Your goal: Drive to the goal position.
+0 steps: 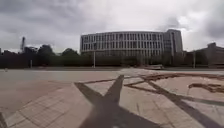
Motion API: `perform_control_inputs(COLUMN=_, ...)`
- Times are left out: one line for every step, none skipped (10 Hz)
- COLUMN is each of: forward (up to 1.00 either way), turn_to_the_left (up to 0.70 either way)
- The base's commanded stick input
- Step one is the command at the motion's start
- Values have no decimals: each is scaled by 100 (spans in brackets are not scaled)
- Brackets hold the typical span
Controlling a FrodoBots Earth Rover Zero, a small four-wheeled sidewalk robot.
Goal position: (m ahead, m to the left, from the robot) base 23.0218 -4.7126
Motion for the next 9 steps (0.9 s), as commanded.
perform_control_inputs(forward=70, turn_to_the_left=0)
perform_control_inputs(forward=70, turn_to_the_left=0)
perform_control_inputs(forward=70, turn_to_the_left=-32)
perform_control_inputs(forward=70, turn_to_the_left=-17)
perform_control_inputs(forward=70, turn_to_the_left=0)
perform_control_inputs(forward=70, turn_to_the_left=0)
perform_control_inputs(forward=70, turn_to_the_left=0)
perform_control_inputs(forward=70, turn_to_the_left=0)
perform_control_inputs(forward=70, turn_to_the_left=0)
